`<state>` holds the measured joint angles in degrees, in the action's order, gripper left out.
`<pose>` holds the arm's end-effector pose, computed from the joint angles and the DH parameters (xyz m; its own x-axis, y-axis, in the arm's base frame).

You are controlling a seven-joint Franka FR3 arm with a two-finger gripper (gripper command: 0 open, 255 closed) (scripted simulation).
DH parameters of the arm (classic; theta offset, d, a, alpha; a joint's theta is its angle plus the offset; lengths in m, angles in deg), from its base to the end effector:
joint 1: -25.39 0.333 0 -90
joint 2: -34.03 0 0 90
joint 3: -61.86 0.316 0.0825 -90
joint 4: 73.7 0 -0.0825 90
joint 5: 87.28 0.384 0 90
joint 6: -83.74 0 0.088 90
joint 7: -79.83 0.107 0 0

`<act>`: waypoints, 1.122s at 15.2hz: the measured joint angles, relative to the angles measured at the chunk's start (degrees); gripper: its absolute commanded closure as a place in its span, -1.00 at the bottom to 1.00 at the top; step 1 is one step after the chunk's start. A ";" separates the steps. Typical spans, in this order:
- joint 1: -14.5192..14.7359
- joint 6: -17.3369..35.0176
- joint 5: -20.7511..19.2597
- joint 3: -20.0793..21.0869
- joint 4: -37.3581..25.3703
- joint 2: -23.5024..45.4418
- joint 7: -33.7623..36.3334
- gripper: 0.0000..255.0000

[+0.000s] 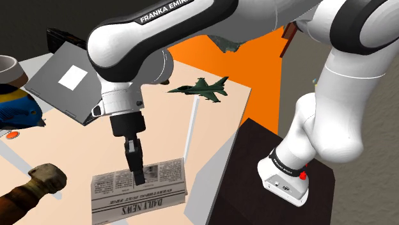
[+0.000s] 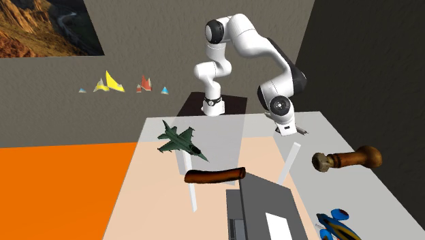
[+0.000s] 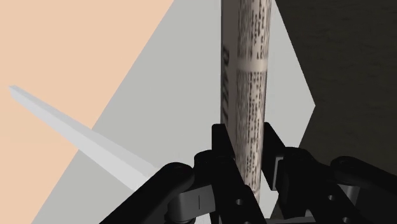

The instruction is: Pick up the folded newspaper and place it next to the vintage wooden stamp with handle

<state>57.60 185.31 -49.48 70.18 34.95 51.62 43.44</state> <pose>0.4079 0.4140 0.3337 0.4682 0.8821 -0.0510 0.6173 -0.3679 -0.6954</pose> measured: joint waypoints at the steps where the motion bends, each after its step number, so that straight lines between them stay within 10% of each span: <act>1: 0.01 0.47 0.01 -0.02 0.11 0.48 -0.36 1.00; 9: 0.17 1.68 0.18 0.05 0.75 1.19 -1.03 1.00; 10: 0.17 1.68 0.18 0.05 0.75 1.19 -1.03 -1.00; 17: -0.11 0.82 -0.09 -0.14 -0.06 1.21 -0.85 -1.00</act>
<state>57.49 186.13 -49.58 70.04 34.89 52.83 42.60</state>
